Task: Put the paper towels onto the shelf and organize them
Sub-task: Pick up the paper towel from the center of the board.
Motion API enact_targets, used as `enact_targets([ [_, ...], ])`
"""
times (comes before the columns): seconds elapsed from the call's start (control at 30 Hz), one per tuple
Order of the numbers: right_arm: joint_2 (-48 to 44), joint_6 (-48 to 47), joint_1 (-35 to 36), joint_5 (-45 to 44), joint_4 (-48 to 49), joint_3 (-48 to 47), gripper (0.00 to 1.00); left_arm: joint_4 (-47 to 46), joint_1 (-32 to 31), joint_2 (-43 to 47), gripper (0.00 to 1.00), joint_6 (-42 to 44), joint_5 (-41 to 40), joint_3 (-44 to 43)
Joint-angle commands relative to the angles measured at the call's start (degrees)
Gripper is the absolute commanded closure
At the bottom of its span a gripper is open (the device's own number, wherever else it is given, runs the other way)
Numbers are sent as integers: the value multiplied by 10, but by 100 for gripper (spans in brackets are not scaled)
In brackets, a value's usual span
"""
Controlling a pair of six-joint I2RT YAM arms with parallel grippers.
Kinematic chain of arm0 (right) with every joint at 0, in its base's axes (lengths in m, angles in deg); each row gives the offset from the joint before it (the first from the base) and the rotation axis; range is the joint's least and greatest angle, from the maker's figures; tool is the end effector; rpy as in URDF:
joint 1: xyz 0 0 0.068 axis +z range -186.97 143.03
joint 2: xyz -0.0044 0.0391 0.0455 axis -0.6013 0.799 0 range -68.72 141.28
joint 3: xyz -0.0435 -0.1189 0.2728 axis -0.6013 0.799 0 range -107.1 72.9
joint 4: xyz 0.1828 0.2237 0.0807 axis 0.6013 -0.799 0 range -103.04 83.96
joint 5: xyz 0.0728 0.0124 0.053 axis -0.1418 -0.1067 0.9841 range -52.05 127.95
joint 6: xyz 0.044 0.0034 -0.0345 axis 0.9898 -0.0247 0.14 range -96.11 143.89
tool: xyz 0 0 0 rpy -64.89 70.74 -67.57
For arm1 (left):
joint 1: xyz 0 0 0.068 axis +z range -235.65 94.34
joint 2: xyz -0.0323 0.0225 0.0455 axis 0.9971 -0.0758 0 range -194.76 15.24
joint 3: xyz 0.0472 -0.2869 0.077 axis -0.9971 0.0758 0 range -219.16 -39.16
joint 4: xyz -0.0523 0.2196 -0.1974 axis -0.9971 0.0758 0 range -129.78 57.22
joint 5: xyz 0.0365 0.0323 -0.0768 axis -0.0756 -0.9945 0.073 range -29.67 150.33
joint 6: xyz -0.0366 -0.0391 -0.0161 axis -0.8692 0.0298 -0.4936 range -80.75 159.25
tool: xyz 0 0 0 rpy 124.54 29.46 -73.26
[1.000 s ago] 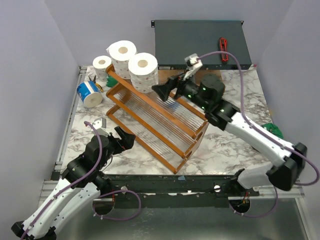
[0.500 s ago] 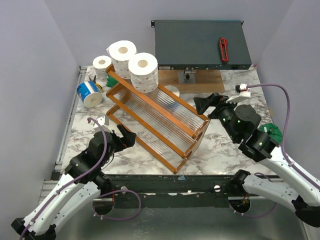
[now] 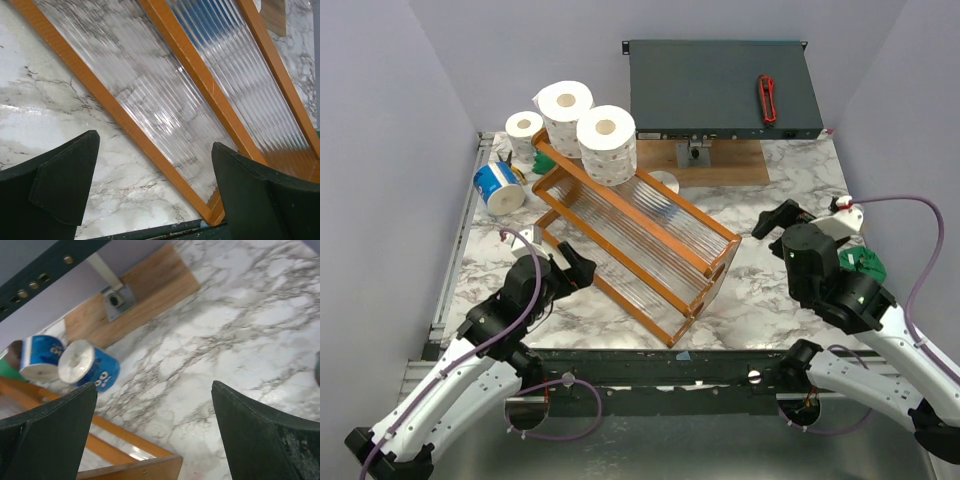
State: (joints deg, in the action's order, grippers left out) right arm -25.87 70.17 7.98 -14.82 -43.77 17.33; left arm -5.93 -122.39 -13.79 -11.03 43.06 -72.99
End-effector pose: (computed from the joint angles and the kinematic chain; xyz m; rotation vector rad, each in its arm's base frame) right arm 0.1343 0.0906 0.3929 0.5729 1.7418 0.1892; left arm 0.1195 -0.0749 0.2854 -0.4350 2.0675 -0.6207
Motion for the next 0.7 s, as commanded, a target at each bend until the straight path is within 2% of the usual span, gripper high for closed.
enact_targets([
  [0.0,-2,59,1,-107,-78,7,0,-31,6,-14,1,-12,40,15],
  [0.17,50,34,-32,-83,-47,17,0,-44,6,-21,2,-4,79,18],
  [0.23,85,9,-94,-26,-22,13,0,-47,7,-18,2,-3,88,20],
  [0.33,120,-24,-236,116,17,6,0,-53,8,-3,1,-5,100,28],
  [0.4,132,-35,-289,149,36,7,0,-55,9,11,2,-6,107,35],
  [0.67,149,-30,-332,97,-18,-8,0,-70,12,59,1,10,128,70],
])
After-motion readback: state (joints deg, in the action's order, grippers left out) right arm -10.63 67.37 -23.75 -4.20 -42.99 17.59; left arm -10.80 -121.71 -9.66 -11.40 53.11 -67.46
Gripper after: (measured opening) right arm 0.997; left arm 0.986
